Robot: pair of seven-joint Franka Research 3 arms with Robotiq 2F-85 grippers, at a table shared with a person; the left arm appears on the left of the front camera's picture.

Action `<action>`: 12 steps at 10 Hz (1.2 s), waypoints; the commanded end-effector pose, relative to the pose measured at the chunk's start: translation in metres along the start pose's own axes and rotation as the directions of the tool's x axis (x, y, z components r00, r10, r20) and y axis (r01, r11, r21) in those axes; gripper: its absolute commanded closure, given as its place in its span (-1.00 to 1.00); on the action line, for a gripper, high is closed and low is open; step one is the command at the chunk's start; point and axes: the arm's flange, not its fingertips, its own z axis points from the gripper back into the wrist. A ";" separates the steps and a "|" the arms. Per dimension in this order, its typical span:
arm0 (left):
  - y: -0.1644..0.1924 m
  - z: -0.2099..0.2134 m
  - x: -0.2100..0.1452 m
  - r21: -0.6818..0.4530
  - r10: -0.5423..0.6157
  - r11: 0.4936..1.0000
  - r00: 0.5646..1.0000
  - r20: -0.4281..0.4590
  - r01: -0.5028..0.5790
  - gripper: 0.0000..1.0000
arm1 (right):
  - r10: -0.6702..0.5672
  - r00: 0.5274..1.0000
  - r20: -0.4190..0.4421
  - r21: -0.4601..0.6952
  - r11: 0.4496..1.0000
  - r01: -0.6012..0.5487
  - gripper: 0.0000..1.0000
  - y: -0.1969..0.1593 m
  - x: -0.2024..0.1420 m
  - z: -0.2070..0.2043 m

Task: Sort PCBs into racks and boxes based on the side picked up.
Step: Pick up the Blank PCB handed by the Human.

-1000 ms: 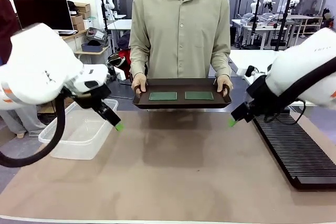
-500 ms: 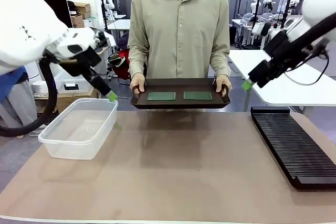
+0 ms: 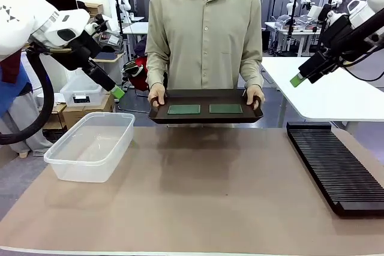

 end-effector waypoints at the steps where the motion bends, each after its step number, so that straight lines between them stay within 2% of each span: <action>1: -0.002 -0.009 -0.001 -0.013 0.001 1.000 1.000 -0.006 -0.001 -1.00 | -0.001 1.000 -0.030 0.032 0.999 0.002 -1.00 0.004 0.004 -0.002; 4: -0.004 -0.007 0.002 -0.003 -0.010 1.000 1.000 -0.016 0.010 -1.00 | 0.005 1.000 -0.018 0.015 1.000 -0.004 -1.00 0.004 0.001 -0.002; 6: 0.002 0.006 0.004 -0.059 0.001 0.998 1.000 0.018 0.000 -1.00 | 0.040 0.999 -0.020 0.046 0.998 -0.039 -1.00 -0.003 -0.001 0.009; 12: 0.005 0.034 0.019 -0.007 -0.014 1.000 0.996 0.090 0.015 -1.00 | 0.044 0.996 0.076 -0.021 0.999 -0.043 -1.00 -0.005 -0.002 0.044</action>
